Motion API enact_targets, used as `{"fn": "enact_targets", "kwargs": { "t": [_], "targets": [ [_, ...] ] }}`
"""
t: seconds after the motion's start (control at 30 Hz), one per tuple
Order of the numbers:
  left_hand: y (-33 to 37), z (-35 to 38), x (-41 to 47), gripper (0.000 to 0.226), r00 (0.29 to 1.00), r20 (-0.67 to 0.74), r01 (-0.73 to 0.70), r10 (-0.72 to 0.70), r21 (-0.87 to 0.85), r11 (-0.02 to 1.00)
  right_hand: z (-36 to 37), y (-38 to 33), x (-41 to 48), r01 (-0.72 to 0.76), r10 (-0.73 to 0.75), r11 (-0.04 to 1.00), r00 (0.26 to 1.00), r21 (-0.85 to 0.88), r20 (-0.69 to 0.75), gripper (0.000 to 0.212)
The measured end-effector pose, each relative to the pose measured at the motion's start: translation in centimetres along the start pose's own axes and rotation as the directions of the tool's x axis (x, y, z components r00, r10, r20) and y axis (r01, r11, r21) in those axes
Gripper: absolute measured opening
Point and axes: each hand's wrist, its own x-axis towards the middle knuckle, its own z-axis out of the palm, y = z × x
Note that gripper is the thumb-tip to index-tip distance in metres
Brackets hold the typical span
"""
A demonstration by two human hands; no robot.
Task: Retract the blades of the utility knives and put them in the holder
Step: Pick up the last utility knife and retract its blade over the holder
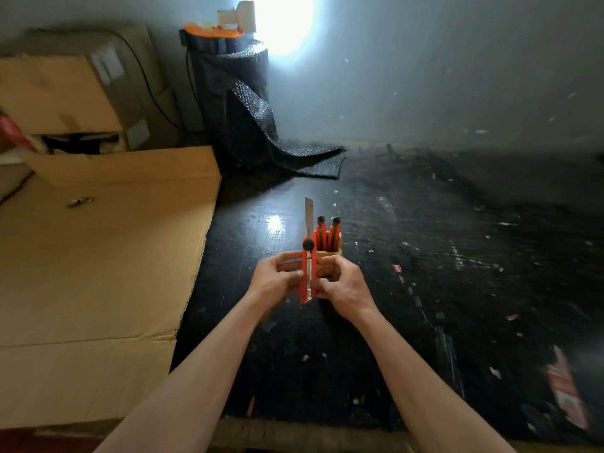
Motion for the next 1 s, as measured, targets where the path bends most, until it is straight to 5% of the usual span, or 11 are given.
{"fn": "enact_targets", "kwargs": {
  "t": [0.27,0.5,0.77,1.0],
  "targets": [
    [6.4,1.8,-0.7,0.039,0.986,0.068,-0.146,0.149,-0.042,0.988,-3.6,-5.7,0.8,0.113,-0.118,0.991,0.991,-0.072,-0.069,0.028],
    [9.1,2.5,-0.9,0.047,0.974,0.104,-0.189,0.199,-0.103,0.977,-4.9,-9.8,0.8,0.253,-0.280,0.947,0.953,-0.197,-0.120,0.049],
    [10.5,3.6,-1.1,0.050,0.961,0.110,-0.245,0.255,-0.096,0.965,-6.1,-11.8,0.7,0.316,-0.400,0.847,0.909,-0.427,-0.121,0.019],
    [10.8,4.0,-1.3,0.052,0.970,0.097,-0.203,0.224,-0.186,0.961,-6.0,-10.1,-0.7,0.298,-0.363,0.871,0.926,-0.391,-0.103,0.013]
  ]
}}
